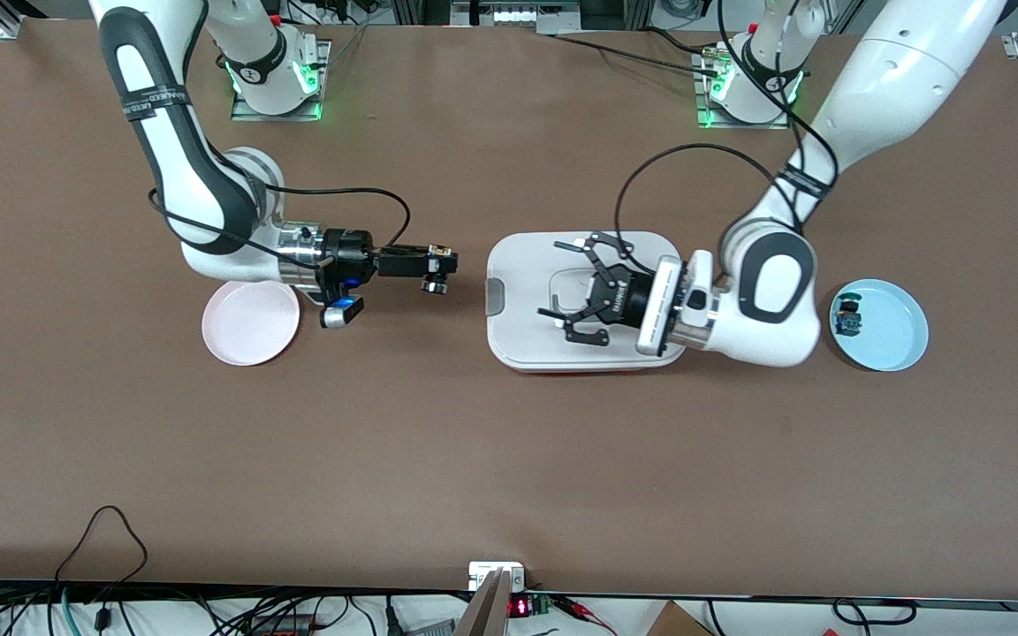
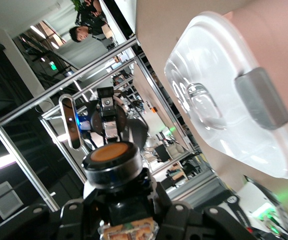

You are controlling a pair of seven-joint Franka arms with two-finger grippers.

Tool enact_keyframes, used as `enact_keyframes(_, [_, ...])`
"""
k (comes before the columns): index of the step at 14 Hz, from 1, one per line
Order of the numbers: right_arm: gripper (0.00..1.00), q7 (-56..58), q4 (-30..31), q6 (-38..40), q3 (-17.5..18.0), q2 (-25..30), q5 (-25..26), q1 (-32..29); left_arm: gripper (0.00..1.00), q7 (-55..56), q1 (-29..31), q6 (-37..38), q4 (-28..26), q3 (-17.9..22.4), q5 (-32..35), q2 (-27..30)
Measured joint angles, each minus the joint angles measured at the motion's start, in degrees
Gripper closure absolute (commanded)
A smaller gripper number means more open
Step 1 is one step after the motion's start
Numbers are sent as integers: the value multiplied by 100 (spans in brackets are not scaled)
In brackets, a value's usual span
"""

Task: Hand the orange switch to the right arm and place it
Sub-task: 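Open the left gripper and pull it back while the right gripper holds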

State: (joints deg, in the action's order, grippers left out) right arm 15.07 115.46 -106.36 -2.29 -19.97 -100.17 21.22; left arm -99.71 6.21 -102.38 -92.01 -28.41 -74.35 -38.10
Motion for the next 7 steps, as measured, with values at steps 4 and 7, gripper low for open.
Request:
enact_keyframes(4, [99, 0, -1, 539, -14, 7, 1229, -607, 0, 1547, 232, 309, 147, -1, 1061, 188])
enact_keyframes(7, [99, 10, -12, 890, -22, 41, 2329, -1066, 0, 2822, 277, 505, 186, 2, 2045, 443])
